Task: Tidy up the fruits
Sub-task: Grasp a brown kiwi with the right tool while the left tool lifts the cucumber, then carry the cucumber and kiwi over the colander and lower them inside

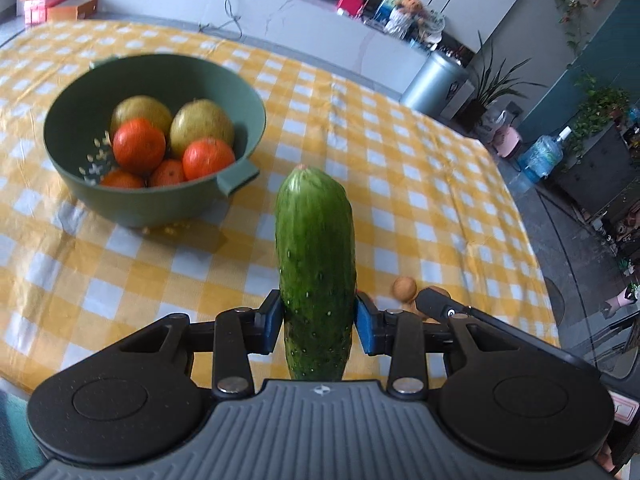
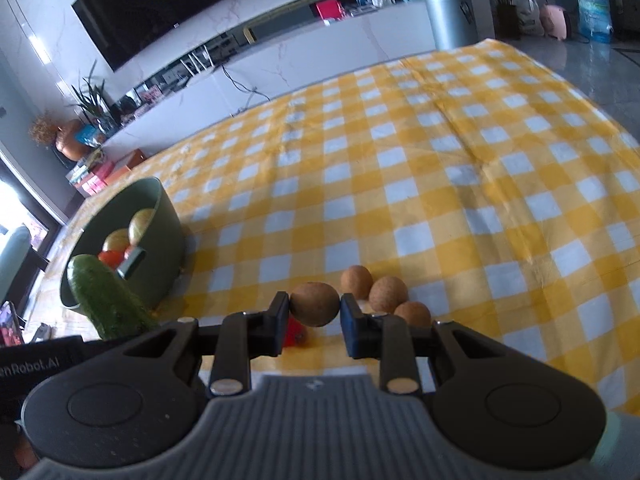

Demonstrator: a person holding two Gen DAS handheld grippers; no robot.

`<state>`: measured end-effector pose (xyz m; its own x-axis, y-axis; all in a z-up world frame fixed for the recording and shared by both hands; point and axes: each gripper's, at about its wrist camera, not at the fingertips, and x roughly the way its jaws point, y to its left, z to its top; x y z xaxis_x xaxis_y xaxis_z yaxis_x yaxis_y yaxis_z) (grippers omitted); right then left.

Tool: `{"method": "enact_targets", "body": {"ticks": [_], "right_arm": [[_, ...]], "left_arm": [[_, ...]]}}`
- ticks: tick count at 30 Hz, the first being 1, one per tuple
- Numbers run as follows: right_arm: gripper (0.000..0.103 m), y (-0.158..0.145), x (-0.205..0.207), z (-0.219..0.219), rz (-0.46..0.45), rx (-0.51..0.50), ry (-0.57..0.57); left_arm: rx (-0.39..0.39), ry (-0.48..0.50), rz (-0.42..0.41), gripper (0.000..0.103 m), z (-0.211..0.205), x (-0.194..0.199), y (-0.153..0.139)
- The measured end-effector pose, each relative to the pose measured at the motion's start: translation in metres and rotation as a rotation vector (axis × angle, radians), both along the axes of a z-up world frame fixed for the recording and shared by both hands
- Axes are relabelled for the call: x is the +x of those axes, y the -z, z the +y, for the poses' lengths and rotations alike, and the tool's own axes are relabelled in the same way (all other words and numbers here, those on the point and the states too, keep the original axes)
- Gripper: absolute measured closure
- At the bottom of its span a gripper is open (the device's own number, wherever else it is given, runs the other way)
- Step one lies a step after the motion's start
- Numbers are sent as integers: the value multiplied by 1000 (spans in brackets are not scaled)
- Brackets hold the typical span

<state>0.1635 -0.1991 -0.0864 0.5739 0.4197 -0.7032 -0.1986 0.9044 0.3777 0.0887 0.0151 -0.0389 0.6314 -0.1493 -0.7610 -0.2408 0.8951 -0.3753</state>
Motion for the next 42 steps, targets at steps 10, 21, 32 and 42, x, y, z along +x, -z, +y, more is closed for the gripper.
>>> {"method": "enact_targets", "body": {"ticks": [10,21,32,42], "right_arm": [[79,-22,-15,7,-101,103,-30],[79,-57,-16,46,-181,147,-128],[79,-82,2,118,-244,77,-295],[79,-72,31,171,-222,-34,-394]], "left_arm": [[-8,-64,-124,61,30,-4,-41],[-50,-134,-198,61,80,6,-68],[-140,-163,-172,61,139,32,-53],[-295,-214,-152,61,194,51,-18]]}}
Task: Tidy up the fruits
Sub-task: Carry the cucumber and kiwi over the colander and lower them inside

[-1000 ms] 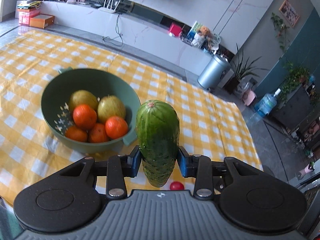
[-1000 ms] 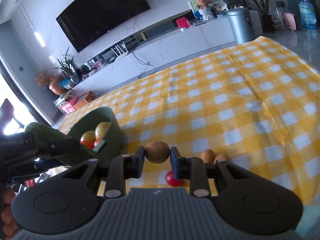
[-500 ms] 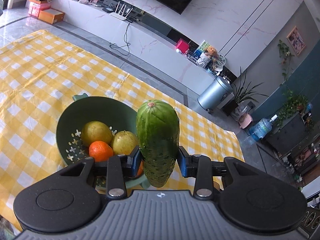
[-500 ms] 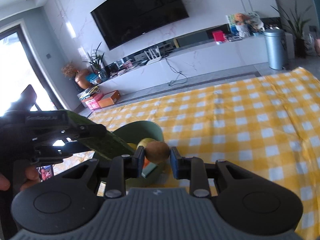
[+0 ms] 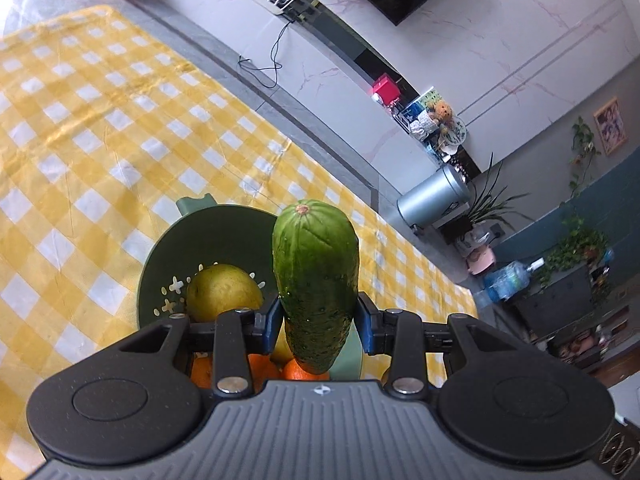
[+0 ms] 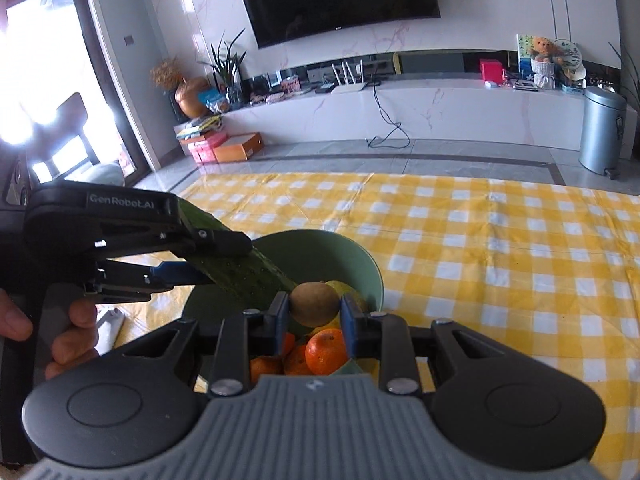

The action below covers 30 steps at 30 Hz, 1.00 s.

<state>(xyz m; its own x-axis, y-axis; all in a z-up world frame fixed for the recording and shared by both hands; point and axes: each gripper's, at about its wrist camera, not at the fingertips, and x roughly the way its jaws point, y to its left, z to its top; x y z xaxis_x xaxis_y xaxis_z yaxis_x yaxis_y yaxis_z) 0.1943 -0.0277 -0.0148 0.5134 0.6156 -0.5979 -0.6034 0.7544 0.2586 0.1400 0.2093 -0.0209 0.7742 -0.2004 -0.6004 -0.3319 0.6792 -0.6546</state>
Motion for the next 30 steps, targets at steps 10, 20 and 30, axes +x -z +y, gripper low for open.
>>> {"method": "enact_targets", "body": {"ticks": [10,20,30], "right_arm": [[79,18,22,20,36,-57,-6],[79,22,27,42,35,-98,-43],[79,27,13,62,102,-93,-123]], "left_arm": [[-124,-64,24,60,37,6,31],[-42,-81,81,54,38,9,40],[115,-73,28,44,31,-10,9]]}}
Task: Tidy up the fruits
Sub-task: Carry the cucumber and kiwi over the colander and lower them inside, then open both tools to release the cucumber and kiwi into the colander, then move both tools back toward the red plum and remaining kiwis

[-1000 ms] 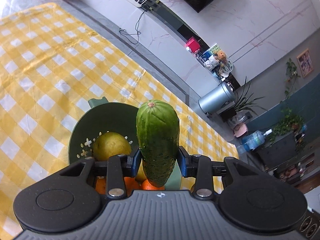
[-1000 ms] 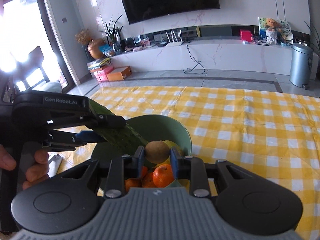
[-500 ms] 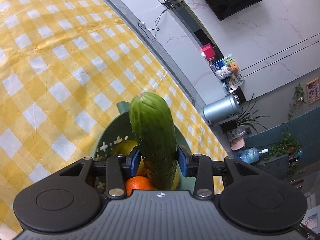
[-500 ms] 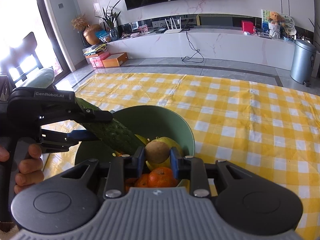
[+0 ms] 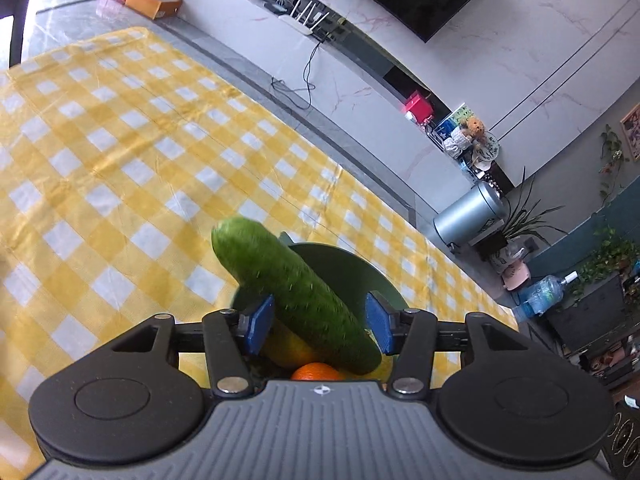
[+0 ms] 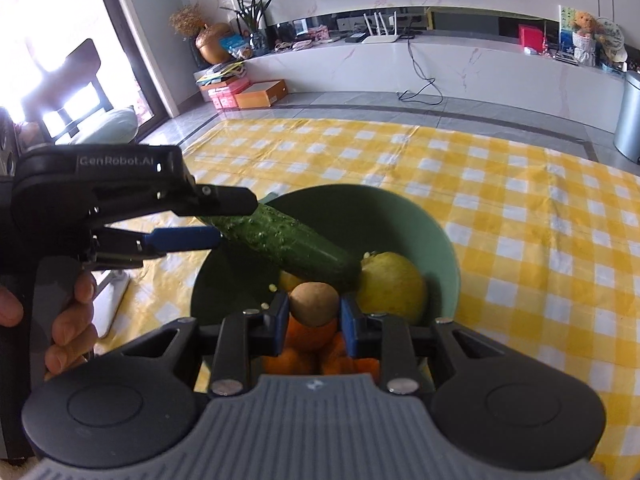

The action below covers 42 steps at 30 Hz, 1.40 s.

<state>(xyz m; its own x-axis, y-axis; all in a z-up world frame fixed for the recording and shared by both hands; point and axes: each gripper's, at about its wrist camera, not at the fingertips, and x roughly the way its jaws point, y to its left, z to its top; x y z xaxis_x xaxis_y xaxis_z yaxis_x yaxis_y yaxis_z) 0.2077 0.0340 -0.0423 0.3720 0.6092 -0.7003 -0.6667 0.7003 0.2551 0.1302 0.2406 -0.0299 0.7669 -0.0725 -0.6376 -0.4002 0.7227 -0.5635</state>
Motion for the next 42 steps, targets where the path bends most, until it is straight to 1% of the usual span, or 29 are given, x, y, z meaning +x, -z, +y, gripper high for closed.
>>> {"method": "enact_targets", "body": {"ticks": [2,4,6,11,13,16,19,22,25,29,30,34,39,42], "right_arm": [[79,2,-3,4,26,-3,-18],[79,4,-6,9,79,13,-46],[79,7,-9,15,113,26,-58],[79,18,-11,33,138,14,-63],[79,23,-9,40,159,4,-57],[79,30,-10,46,167,-18,-47],[77,33,-12,48,168,-30,-42],[74,32,-12,47,171,-27,-32],[70,28,-14,43,164,-19,-24],[70,19,-18,32,149,-2,-5],[70,17,-19,28,144,5,2],[69,7,-27,6,111,22,36],[67,-4,-32,-42,77,42,112],[65,-7,-37,-72,47,29,160]], "left_arm": [[2,-1,-13,44,0,-5,-1],[-17,-4,-24,44,3,-10,0],[-33,-4,-28,44,4,-14,0],[-53,-11,-37,44,7,-24,3],[-58,-10,-39,44,7,-25,4],[-64,-8,-37,44,8,-25,7],[-62,2,-43,44,8,-24,6],[-43,22,-42,44,6,-21,1],[3,62,-33,44,0,-17,-9],[36,175,-6,44,-8,-10,-23],[56,202,1,44,-11,-9,-27],[183,293,17,44,-27,-8,-48],[303,438,31,44,-49,-12,-74],[431,515,39,44,-64,-18,-93]]}}
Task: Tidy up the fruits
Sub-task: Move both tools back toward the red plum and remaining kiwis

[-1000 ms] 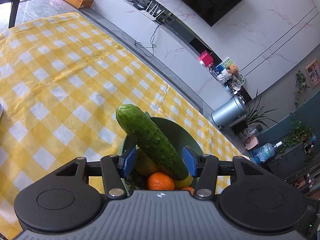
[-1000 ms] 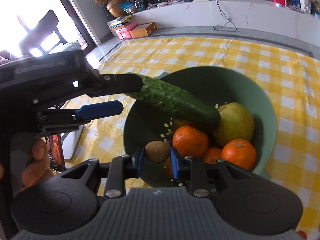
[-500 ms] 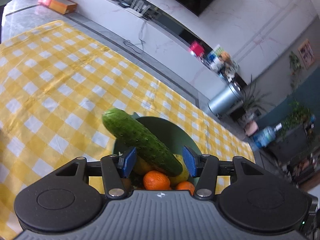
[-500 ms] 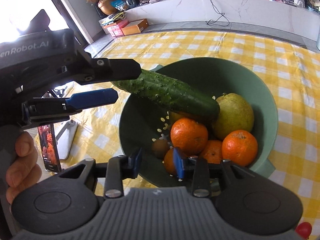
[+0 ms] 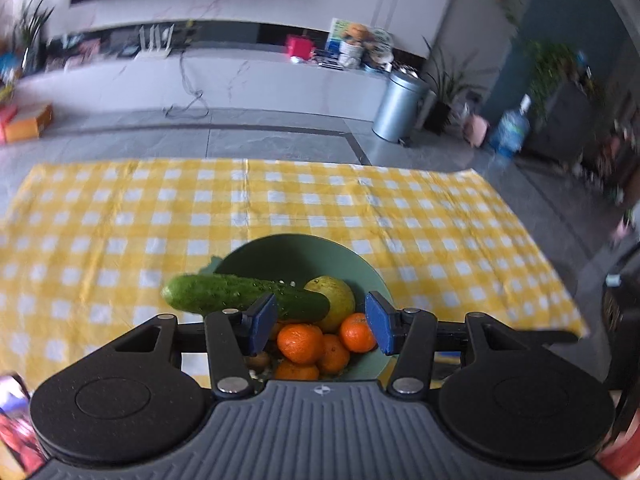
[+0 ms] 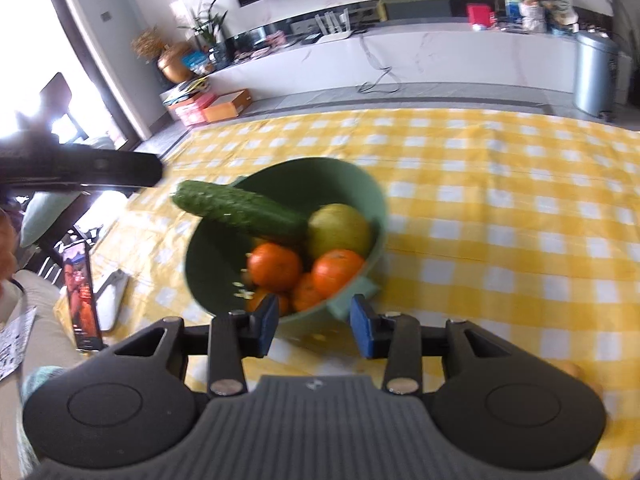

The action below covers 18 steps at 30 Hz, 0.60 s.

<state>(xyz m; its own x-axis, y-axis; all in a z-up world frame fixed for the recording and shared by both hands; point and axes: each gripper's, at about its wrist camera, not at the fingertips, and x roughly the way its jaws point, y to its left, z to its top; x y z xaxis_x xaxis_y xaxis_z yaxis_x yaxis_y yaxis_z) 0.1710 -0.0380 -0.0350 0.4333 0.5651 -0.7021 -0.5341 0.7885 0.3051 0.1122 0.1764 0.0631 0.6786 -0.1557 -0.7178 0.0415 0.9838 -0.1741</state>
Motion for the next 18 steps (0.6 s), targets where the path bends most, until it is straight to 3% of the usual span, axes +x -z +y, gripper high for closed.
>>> {"method": "enact_targets", "body": {"ticks": [4,8,15,18], "right_arm": [[64,4,-6,-44,-25,-46,71],[64,17,-9,-85,-27,-110,133],[65,29,-12,-136,-19,-187,180],[65,28,-10,-137,-44,-317,147]], "left_arm": [[90,107,16,44,-15,-8,-17],[152,249,7,44,-40,-17,-11],[49,389,21,44,-84,-19,49],[46,432,30,44,-107,-16,73]]}}
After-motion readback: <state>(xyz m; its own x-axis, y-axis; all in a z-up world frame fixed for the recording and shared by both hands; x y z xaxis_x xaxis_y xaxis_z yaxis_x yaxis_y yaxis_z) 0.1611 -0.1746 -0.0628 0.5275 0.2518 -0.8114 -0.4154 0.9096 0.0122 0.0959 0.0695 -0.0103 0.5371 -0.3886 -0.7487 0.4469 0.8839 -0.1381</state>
